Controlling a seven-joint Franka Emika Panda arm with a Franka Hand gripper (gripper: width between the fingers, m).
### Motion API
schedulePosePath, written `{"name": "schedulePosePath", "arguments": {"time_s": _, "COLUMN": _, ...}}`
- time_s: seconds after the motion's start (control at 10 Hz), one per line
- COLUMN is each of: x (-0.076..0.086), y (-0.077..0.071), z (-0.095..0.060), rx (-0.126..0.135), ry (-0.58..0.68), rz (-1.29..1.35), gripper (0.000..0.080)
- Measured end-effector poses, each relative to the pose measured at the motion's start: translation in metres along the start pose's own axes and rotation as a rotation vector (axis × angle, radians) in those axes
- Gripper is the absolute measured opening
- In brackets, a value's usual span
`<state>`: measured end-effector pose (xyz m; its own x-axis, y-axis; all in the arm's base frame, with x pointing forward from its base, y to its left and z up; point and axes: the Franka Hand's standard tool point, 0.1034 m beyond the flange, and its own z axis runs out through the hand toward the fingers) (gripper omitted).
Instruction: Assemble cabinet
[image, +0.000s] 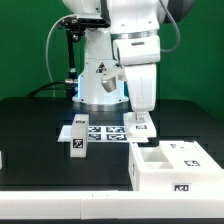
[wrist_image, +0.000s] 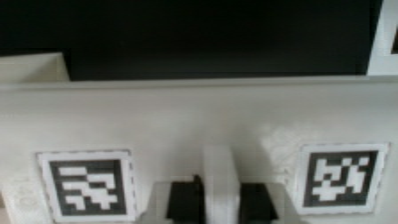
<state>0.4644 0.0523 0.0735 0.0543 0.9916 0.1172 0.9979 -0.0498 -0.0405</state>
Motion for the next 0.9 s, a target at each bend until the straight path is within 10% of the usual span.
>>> {"name": "schedulePosePath", "arguments": {"time_s": 0.9, "x": -0.0025, "y": -0.0010, "z": 0.0108, "rx": 0.006, "ry": -0.014, "rz": -0.038, "gripper": 0.0067}}
